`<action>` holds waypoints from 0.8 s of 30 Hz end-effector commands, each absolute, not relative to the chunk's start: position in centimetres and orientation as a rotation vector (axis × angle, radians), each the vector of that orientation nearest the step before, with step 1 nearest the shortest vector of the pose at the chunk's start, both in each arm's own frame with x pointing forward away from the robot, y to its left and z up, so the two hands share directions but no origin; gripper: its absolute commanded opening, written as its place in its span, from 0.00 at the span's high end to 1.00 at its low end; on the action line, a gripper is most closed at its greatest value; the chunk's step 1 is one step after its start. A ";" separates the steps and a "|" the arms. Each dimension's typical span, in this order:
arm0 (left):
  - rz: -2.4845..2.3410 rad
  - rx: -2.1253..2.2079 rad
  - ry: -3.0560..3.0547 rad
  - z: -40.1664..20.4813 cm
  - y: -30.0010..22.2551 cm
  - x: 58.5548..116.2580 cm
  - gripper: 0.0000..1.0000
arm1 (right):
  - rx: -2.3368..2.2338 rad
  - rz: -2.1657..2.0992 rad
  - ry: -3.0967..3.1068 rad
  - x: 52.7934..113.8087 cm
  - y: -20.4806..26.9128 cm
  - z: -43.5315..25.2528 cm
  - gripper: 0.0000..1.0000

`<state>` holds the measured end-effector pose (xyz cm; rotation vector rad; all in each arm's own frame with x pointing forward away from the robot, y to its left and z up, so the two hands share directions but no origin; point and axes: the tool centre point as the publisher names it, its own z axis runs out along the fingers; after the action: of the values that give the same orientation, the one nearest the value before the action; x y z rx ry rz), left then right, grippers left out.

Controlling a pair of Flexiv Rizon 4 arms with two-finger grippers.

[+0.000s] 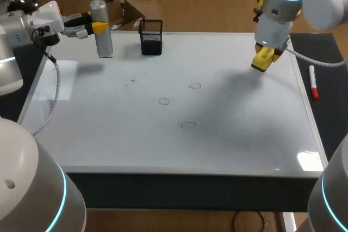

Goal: Pick up the inspection probe, press it on each red-marked spot on the whiteboard one by one, put down the probe, pick up the eraser, and wipe off all the red marks.

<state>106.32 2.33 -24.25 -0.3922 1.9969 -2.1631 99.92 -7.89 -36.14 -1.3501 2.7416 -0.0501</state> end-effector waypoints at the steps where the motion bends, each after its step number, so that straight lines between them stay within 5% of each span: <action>1: -2.168 -0.378 1.990 -23.6 1.1 105.5 1.00 | -1.353 -0.053 2.741 100.0 -8.0 -36.1 1.00; 24: -2.466 0.003 2.019 -23.6 -13.4 91.8 1.00 | -1.353 -0.053 2.741 100.0 -8.0 -36.1 1.00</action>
<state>92.33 -12.32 -23.47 0.0022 2.0241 -2.4616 99.93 -7.89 -36.16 -1.3499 2.7414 -0.0499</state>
